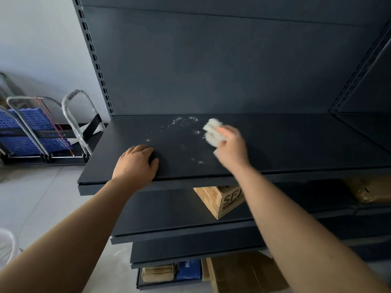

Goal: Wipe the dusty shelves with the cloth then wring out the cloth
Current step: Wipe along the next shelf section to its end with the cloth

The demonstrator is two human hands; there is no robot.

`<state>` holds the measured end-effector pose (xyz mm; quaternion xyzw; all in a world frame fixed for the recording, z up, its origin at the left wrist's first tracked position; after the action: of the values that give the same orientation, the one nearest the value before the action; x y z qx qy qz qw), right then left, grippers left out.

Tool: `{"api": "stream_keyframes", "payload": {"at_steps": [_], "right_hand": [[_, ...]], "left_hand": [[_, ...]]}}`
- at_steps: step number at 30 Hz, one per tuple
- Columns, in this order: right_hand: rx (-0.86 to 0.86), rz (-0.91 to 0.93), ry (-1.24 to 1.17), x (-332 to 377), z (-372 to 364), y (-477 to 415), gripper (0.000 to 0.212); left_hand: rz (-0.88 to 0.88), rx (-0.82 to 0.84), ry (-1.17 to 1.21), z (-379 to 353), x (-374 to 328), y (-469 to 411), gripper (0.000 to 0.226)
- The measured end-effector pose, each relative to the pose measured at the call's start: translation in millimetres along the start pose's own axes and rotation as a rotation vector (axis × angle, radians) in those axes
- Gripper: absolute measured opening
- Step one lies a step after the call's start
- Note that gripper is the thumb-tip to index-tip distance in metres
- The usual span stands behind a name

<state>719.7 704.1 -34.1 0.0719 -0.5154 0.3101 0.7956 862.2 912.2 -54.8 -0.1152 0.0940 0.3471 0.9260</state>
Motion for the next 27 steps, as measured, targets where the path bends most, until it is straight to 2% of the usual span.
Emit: {"api": "stream_keyframes", "payload": {"at_steps": [2,4,6,9,13,16,19,22,25,27], "right_hand": [[-0.096,-0.101,0.124,-33.1,34.3,-23.5,0.048],[-0.111,-0.205,0.405,-65.2,48.7,-36.0,0.047],[-0.075,-0.217,0.534,-71.8,38.4,-44.4,0.044],[0.021,-0.178,0.482,-51.2,-5.3,-43.6,0.048],[0.248,0.02,0.39,-8.5,-79.0,-27.8,0.053],[0.342,0.149,0.202,18.4,-93.8,-22.8,0.052],[0.137,0.138,0.085,2.9,-45.0,-56.8,0.053],[-0.089,0.007,0.34,-48.7,8.2,-100.7,0.043],[-0.048,-0.157,0.51,-76.0,11.8,-121.2,0.042],[-0.004,-0.113,0.529,-66.8,-11.7,-125.5,0.04]], "left_hand": [[0.02,-0.003,-0.016,1.1,5.3,-5.0,0.044],[0.038,0.002,-0.027,2.1,8.9,-7.6,0.043],[0.064,0.006,-0.028,0.2,11.0,-13.1,0.042],[0.077,-0.001,-0.029,0.1,12.2,-15.2,0.041],[0.103,-0.024,-0.036,0.8,9.5,-16.9,0.038],[0.126,-0.026,-0.053,3.1,11.5,-21.0,0.039],[0.159,-0.05,-0.069,5.5,16.9,-26.4,0.039],[0.196,-0.049,-0.071,5.2,21.6,-32.0,0.04],[0.228,-0.071,-0.055,2.8,24.4,-32.5,0.04],[0.229,-0.083,-0.053,1.7,25.6,-32.4,0.039]]}}
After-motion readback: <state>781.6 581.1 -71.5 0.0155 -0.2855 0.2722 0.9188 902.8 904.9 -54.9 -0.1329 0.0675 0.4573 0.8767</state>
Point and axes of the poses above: each hand's wrist, its own y-axis away from the middle knuckle, its own z-axis out of the back of the hand, x = y × z, the point moved 6 cm from there along -y, towards the middle knuckle, and after that the axes turned 4 degrees about -z, right-handed, at the moved point
